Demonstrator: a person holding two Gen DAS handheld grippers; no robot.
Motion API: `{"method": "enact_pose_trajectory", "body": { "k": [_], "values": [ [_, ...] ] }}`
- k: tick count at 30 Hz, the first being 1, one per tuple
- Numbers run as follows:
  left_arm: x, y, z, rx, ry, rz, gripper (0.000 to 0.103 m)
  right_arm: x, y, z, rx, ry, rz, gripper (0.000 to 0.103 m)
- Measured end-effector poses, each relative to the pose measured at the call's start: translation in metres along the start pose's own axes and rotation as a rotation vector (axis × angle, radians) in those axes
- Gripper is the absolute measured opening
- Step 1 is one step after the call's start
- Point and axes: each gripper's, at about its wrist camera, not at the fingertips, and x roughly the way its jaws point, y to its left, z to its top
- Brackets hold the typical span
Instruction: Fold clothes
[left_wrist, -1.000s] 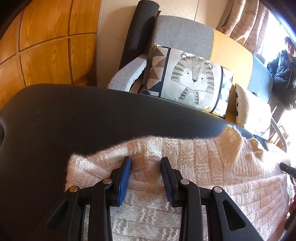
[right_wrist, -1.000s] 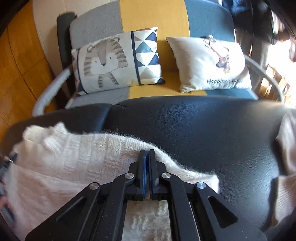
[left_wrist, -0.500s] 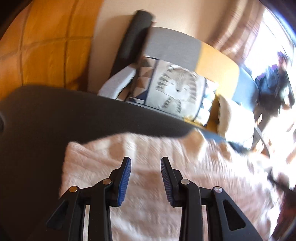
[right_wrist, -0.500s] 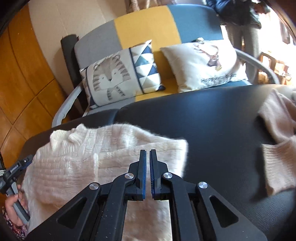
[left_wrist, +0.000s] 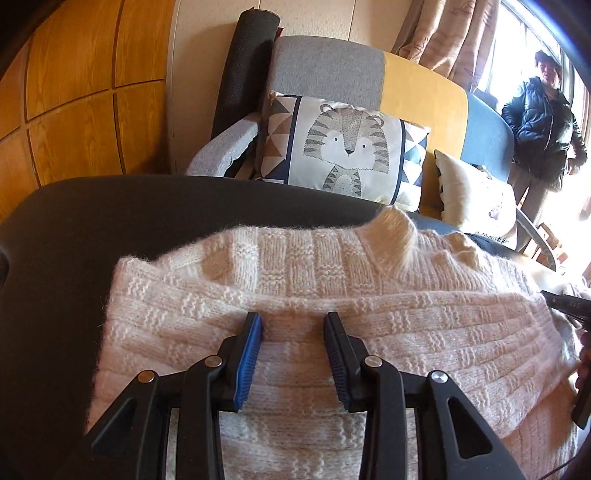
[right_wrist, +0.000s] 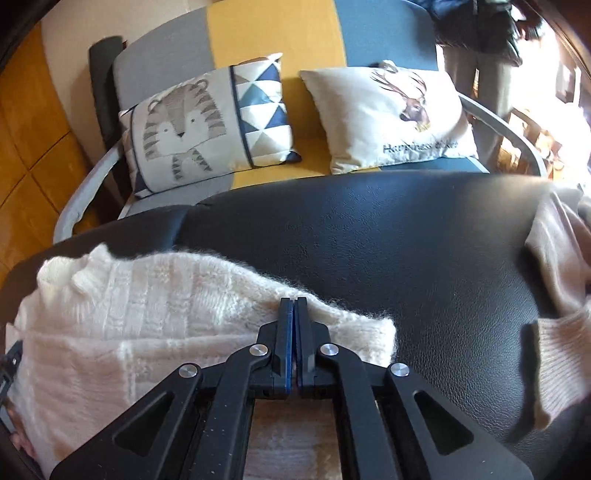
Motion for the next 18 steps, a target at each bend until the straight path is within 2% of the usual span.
{"method": "enact_pose_trajectory", "body": {
  "k": [3,5,7,11,13,16,18],
  "values": [
    [0.003,0.008,0.001,-0.028,0.008,-0.035,0.037,-0.033,0.003,-0.011,0.042,-0.062,0.12,0.004],
    [0.001,0.012,0.003,-0.051,0.015,-0.063,0.037,-0.046,0.017,-0.025,0.025,-0.054,0.193,0.012],
    [-0.005,0.019,0.005,-0.092,0.017,-0.082,0.037,-0.053,0.036,-0.039,-0.027,-0.033,0.239,0.016],
    [-0.027,0.045,-0.006,-0.188,-0.02,-0.053,0.037,-0.061,0.068,-0.059,-0.13,-0.063,0.247,0.018],
    [-0.025,0.06,-0.012,-0.205,0.007,-0.025,0.036,-0.051,0.078,-0.062,-0.158,-0.034,0.25,0.018],
    [-0.025,0.078,-0.018,-0.245,0.006,-0.035,0.035,-0.033,0.081,-0.07,-0.161,0.024,0.183,0.017],
    [-0.028,0.08,-0.018,-0.248,0.006,-0.033,0.033,-0.029,0.078,-0.071,-0.136,0.027,0.176,0.014]
  ]
}}
